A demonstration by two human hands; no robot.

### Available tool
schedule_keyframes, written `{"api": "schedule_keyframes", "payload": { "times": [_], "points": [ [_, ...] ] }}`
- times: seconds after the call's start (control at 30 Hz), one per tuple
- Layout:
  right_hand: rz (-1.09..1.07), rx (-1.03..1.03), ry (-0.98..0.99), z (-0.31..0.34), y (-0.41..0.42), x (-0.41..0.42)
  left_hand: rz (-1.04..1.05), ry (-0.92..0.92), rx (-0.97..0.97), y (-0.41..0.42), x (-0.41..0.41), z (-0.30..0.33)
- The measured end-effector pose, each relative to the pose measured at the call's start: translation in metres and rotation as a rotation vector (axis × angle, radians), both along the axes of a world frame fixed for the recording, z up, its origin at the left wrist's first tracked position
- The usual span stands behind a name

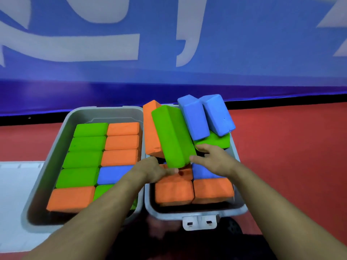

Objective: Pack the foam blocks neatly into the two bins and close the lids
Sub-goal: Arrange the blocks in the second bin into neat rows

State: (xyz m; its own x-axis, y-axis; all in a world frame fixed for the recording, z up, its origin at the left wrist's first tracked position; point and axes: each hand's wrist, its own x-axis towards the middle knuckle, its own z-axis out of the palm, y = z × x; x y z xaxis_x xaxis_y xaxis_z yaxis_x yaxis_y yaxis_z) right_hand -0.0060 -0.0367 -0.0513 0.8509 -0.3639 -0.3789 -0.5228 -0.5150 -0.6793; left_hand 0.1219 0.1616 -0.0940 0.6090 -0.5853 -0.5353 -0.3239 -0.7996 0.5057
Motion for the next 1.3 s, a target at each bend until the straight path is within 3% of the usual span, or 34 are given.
{"api": "schedule_keyframes", "payload": {
  "times": [0.07,0.17,0.3,0.47,0.73,1.17,1.3],
  "points": [
    [-0.018,-0.011,-0.005,0.013,0.011,-0.005,0.186,-0.035,-0.118,-0.003,-0.008,0.011],
    [0.136,-0.079,0.059,0.034,0.017,-0.002,0.369,-0.118,-0.125,-0.012,-0.026,0.022],
    [0.126,-0.245,0.036,0.060,0.008,0.005,0.454,-0.032,-0.144,-0.019,-0.030,0.000],
    [0.143,-0.221,0.150,0.060,-0.003,0.001,0.494,0.108,-0.184,-0.035,-0.030,-0.010],
    [0.150,-0.217,0.161,0.053,-0.012,0.009,0.601,0.037,-0.128,-0.068,-0.035,-0.001],
    [0.126,-0.228,0.073,0.058,-0.016,0.016,0.843,0.093,-0.474,-0.032,0.029,0.091],
    [0.033,-0.131,-0.006,0.059,-0.016,0.021,0.952,0.150,-0.651,-0.022,0.039,0.112]
  ]
}}
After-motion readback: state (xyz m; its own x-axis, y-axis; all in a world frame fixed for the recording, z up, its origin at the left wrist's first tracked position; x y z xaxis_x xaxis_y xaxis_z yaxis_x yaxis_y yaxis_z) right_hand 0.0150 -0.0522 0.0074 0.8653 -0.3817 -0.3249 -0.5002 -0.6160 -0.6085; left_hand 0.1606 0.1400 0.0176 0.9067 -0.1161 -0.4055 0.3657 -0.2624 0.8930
